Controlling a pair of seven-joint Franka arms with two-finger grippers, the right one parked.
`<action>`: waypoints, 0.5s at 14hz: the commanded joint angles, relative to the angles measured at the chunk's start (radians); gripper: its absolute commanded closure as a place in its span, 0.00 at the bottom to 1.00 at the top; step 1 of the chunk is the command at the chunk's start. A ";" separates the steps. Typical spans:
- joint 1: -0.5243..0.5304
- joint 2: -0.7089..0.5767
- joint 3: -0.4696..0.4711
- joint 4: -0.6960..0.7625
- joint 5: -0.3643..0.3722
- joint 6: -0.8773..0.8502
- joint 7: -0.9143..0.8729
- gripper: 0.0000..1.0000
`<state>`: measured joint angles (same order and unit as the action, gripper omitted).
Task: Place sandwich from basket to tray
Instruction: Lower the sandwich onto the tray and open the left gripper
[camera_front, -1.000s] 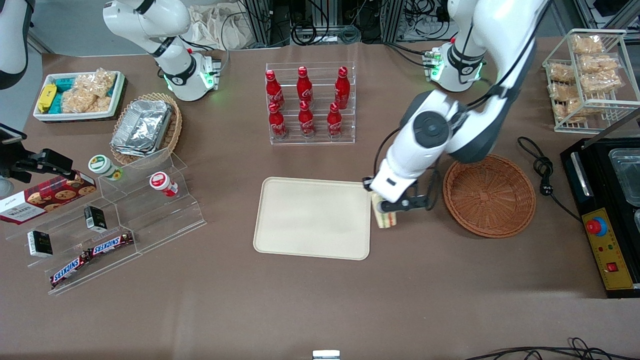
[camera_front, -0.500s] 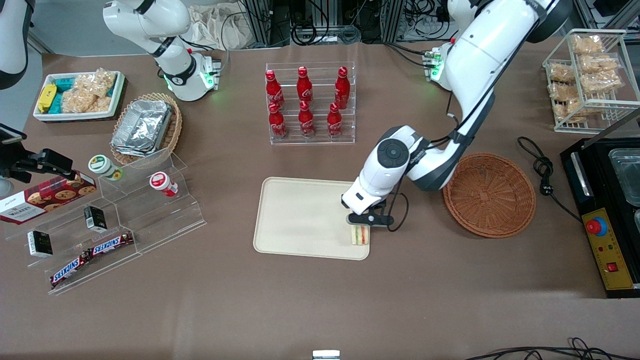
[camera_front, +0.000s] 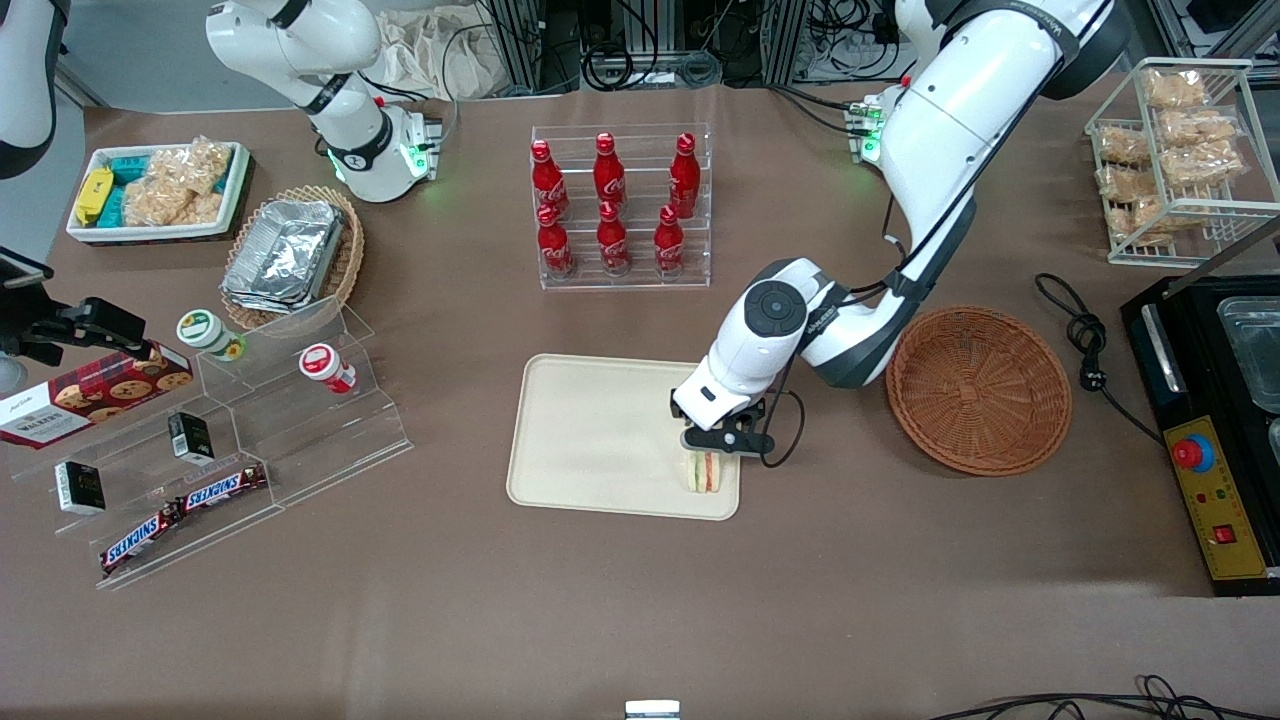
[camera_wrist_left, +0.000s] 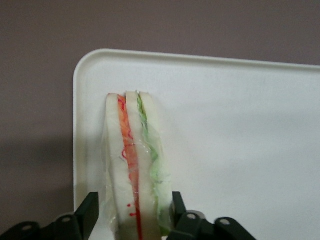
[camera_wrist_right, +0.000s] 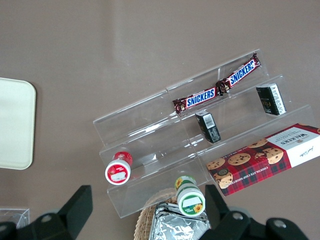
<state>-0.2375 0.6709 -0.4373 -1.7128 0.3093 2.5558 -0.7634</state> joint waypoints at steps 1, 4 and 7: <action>0.035 -0.108 0.009 0.004 0.004 -0.028 -0.097 0.00; 0.084 -0.249 0.008 0.034 -0.001 -0.295 -0.094 0.01; 0.147 -0.322 0.003 0.096 -0.085 -0.498 -0.033 0.01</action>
<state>-0.1240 0.3960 -0.4319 -1.6341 0.2836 2.1330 -0.8321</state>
